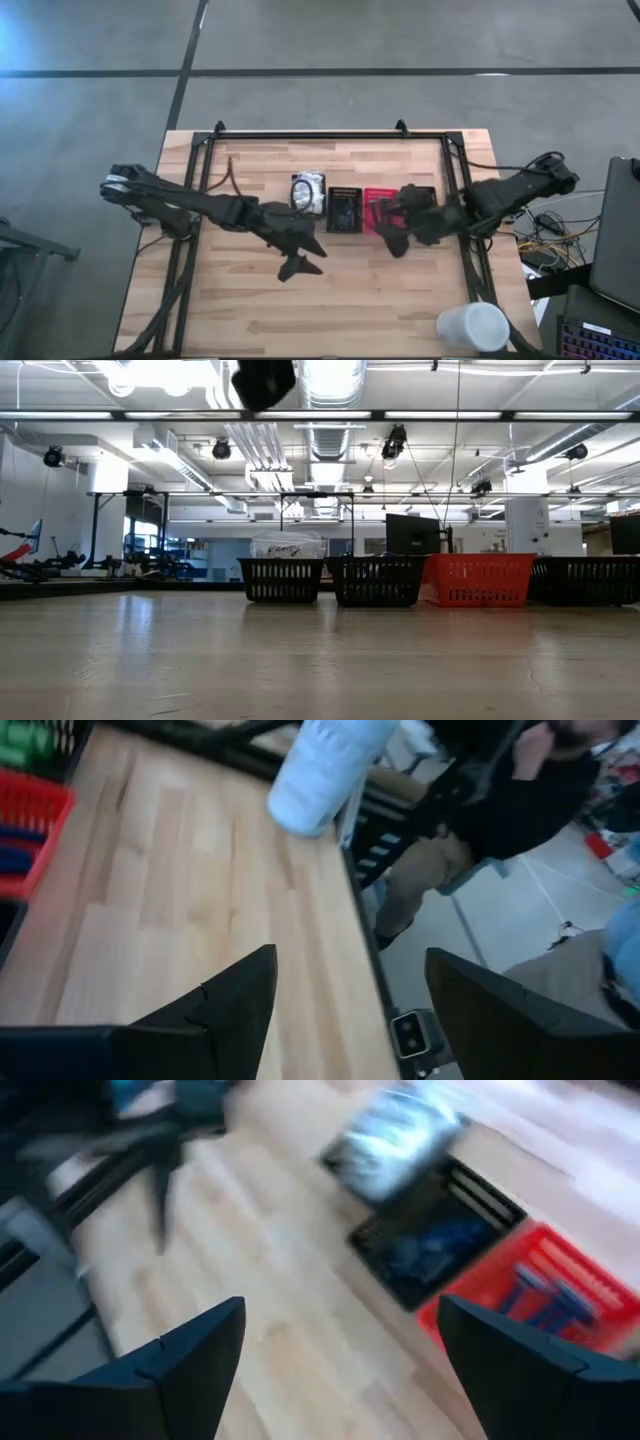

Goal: Pick & Place Travel size toiletries
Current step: Return to Home Position

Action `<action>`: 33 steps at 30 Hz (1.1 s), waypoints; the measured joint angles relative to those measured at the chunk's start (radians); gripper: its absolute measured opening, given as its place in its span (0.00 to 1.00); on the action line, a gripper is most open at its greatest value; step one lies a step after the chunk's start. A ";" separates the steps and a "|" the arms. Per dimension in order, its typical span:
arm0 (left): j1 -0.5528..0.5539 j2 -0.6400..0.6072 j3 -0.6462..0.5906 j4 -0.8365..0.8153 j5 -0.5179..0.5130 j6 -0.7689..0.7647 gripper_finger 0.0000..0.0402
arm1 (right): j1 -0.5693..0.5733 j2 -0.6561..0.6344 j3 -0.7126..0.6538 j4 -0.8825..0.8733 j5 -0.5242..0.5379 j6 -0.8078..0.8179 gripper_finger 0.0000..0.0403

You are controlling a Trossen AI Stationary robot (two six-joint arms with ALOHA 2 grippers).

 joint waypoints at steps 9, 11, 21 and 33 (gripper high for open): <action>0.042 -0.132 -0.028 0.077 -0.001 0.074 0.65 | 0.105 -0.127 -0.123 0.333 -0.045 -0.331 0.88; 0.053 -0.150 -0.060 0.122 0.000 0.078 0.65 | 0.105 -0.168 -0.217 0.449 -0.046 -0.333 0.89; 0.067 -0.261 -0.425 0.623 0.026 -0.040 0.65 | 0.107 -0.430 -0.732 1.056 -0.087 -0.359 0.86; 0.149 -0.624 -0.835 0.856 0.025 -0.082 0.65 | 0.106 -0.916 -0.995 1.079 -0.151 -0.526 0.78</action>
